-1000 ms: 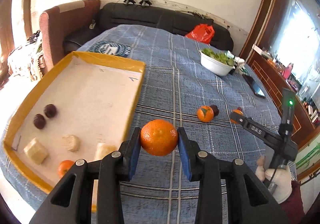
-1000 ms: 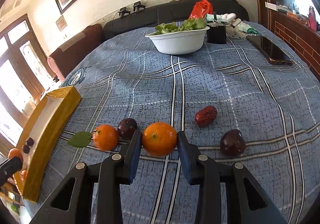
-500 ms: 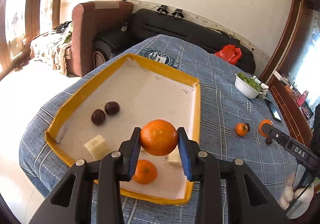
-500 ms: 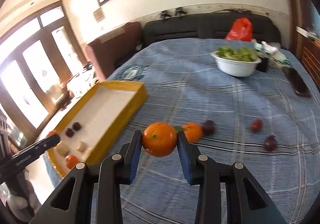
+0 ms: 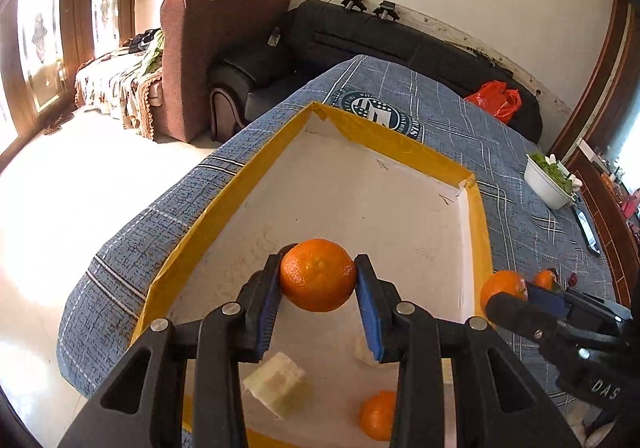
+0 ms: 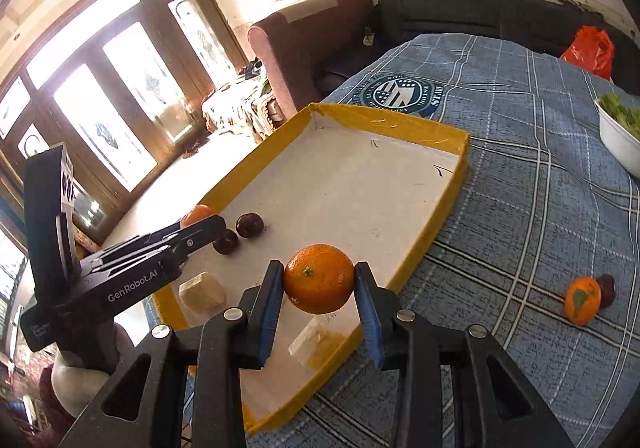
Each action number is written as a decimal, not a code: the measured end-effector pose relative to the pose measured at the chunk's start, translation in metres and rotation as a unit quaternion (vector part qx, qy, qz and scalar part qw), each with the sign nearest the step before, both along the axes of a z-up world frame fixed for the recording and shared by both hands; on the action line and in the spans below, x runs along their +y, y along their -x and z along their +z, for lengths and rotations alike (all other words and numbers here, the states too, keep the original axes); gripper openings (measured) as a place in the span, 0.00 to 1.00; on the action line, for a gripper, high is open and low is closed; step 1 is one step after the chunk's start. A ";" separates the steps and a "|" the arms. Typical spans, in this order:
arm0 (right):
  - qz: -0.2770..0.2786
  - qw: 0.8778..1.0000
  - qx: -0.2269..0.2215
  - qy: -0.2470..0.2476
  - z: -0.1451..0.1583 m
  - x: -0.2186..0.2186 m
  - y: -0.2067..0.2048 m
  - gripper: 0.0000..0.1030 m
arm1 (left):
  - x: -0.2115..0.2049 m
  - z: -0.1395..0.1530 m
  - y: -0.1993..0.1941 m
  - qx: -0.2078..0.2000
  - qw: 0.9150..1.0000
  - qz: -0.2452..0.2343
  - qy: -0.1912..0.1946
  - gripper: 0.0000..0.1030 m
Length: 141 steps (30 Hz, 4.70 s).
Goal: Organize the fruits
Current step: 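Carry both oranges with both tools over the tray, then open the right tool over the tray while the left tool releases its orange, then move both tools back toward the remaining plums and leafy orange, then grasp a dark plum with the right tool while the left tool grasps the leafy orange, then carry the plum and leafy orange with both tools over the tray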
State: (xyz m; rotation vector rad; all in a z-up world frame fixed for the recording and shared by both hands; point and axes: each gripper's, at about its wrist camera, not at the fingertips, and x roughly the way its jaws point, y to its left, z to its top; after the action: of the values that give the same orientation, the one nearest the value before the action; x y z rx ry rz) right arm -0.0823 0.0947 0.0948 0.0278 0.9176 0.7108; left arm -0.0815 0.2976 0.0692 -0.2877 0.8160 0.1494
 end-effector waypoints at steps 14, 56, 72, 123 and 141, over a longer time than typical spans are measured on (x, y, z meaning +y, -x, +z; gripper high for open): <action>0.034 0.995 0.003 0.098 -0.043 0.057 -0.021 0.39 | 0.009 -0.019 -0.026 0.039 0.999 -0.006 0.020 0.35; -0.136 0.991 -0.010 0.002 -0.012 -0.144 0.050 0.59 | -0.136 0.056 0.077 -0.070 0.996 -0.035 -0.040 0.82; -0.244 0.969 0.022 -0.021 -0.036 -0.257 0.041 0.60 | -0.192 0.029 0.059 -0.024 0.992 -0.090 -0.086 0.82; -0.307 0.951 -0.002 0.036 -0.056 -0.310 -0.022 0.26 | -0.295 -0.047 -0.089 0.043 0.961 -0.267 -0.052 0.81; -0.314 0.949 0.005 0.018 -0.056 -0.317 -0.022 0.26 | -0.288 -0.043 -0.076 0.026 0.966 -0.252 -0.041 0.35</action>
State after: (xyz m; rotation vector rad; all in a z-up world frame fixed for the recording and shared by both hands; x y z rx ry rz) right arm -0.0607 -0.2220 0.0390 0.2798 0.8660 0.1009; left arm -0.0056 0.0097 0.0265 0.0086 0.9094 -0.2877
